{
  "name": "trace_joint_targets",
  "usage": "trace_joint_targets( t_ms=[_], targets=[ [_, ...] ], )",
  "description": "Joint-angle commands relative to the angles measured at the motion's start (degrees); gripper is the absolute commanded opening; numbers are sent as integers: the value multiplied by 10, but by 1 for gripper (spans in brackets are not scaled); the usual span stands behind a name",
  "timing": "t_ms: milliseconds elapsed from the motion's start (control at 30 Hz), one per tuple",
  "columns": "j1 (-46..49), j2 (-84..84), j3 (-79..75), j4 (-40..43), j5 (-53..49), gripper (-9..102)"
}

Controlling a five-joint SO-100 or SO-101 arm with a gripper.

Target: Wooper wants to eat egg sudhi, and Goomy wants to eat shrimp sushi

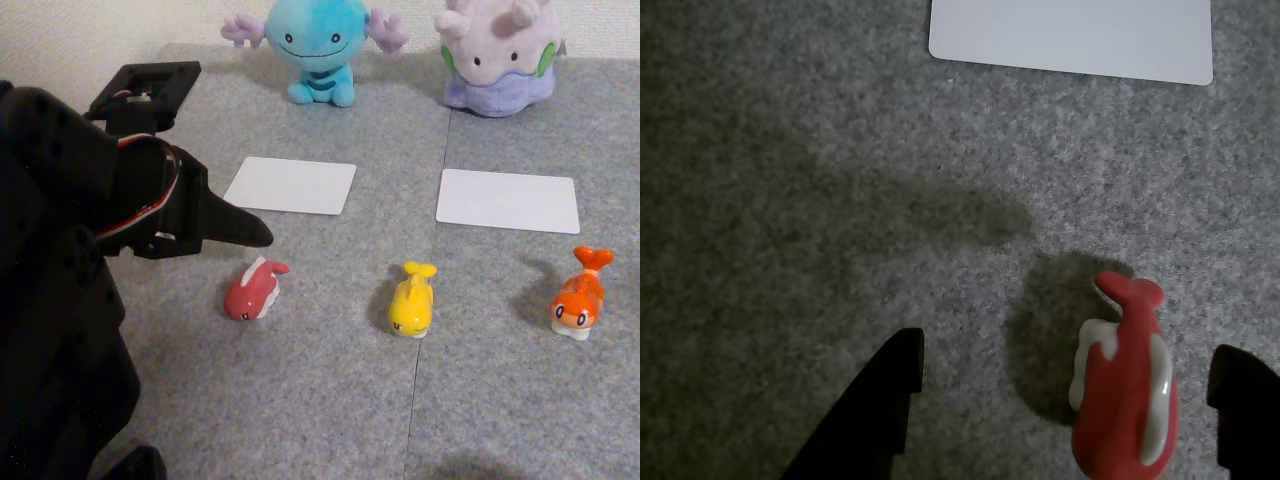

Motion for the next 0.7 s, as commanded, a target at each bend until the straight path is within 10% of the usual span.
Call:
trace_joint_targets(
  t_ms=[0, 667],
  targets=[
    [3, 13, -2, -12, -3, 33],
    [4, -1, -50, -56, -6, 33]
  ],
)
